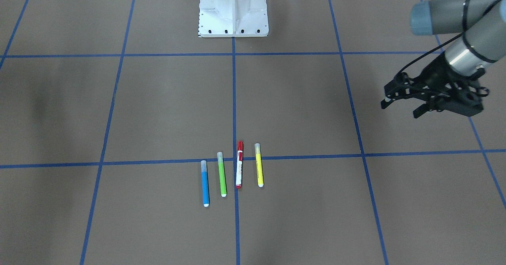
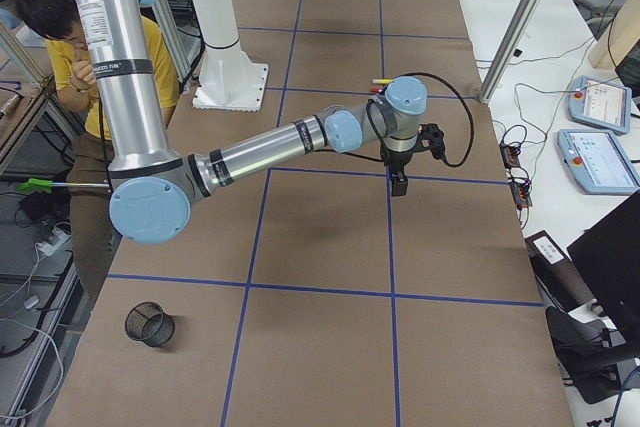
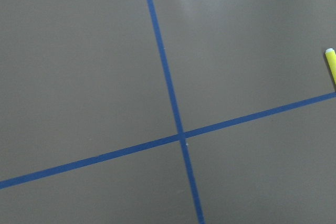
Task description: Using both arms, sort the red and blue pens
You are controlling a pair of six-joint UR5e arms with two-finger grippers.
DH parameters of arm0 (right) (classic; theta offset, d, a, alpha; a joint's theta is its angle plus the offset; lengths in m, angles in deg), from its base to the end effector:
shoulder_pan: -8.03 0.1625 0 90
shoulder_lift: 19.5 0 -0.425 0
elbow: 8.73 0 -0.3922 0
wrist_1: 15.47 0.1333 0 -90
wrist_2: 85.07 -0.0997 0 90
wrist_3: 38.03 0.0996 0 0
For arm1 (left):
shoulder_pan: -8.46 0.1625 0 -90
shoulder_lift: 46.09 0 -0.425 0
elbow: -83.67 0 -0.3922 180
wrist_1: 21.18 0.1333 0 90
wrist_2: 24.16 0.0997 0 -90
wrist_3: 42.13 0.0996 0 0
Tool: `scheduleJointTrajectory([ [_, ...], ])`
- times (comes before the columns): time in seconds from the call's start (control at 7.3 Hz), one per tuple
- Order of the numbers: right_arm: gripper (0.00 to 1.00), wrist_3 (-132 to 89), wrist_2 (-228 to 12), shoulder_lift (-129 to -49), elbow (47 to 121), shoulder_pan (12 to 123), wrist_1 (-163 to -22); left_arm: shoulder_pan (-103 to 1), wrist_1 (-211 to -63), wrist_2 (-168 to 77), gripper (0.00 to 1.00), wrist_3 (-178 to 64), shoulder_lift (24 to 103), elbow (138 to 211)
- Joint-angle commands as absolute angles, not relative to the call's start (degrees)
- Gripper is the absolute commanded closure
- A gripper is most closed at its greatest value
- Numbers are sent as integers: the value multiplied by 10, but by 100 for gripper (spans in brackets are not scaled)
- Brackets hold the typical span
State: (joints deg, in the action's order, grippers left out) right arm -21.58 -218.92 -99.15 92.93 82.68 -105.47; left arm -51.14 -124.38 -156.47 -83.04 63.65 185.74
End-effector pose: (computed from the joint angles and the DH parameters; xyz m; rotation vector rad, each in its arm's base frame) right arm -0.0861 -0.5564 0.4628 0.1441 -0.8266 -0.1289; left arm 0.2462 -0.5505 0.3374 0.2001 1.0016 0.1226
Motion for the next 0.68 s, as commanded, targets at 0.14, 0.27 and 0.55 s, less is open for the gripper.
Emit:
scheduleJointTrajectory([
  [0.14,1,-208,-2186,-987,928,820,-1055,-375,-1173,-1476,0,-971,815,1767],
  [0.27,1,-208,-2186,-987,925,820,-1055,-359,-1172,-1470,1,-974,867,1705],
  [0.55,1,-209,-2186,-988,923,819,-1055,-344,-1173,-1470,2,-974,988,1552],
])
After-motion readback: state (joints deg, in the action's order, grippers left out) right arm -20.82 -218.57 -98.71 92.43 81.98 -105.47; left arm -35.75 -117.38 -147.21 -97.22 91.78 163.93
